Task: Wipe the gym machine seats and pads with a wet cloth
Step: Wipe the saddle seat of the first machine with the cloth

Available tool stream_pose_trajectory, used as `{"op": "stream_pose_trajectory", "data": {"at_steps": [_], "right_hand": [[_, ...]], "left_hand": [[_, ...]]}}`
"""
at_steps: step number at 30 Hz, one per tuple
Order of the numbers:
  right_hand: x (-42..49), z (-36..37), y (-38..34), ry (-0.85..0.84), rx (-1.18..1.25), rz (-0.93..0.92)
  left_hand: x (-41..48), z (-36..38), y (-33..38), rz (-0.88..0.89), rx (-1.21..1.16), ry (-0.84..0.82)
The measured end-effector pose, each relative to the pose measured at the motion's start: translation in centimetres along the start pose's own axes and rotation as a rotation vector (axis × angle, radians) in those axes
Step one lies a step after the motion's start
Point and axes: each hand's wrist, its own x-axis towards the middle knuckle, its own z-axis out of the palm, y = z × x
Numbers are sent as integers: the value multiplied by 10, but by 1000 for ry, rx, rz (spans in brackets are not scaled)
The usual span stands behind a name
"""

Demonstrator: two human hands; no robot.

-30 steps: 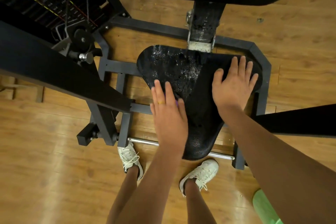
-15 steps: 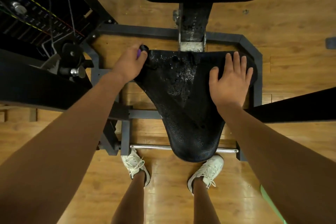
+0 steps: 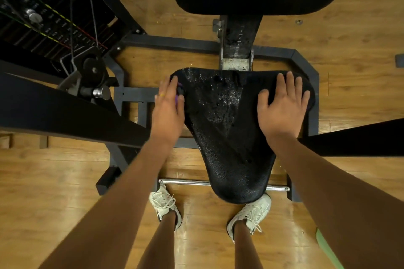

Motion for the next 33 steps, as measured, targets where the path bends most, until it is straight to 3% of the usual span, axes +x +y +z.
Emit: {"op": "stream_pose_trajectory", "data": {"at_steps": [4,9,14,19,22,29,33], "right_hand": [[1,0,1,8,0,-4],[2,2,1,6,17,-2],[0,0,1,2,10,-2],[0,-2,-1,5,15,3],[1,-3,0,3,26,8],[0,-3,1,12,32,2],[3,0,0,21,34,1]], "left_hand": [[63,-13,15,50,50,-124],[86,-23,14,-35,-21,-248],[-11,7,15,-8,-34,-106],[-142,46,49,-2,-141,-72],[-173,59,59,-30,-177,-42],[-61,47,44,-162,-259,169],[28,26,28,-167,-126,226]]}}
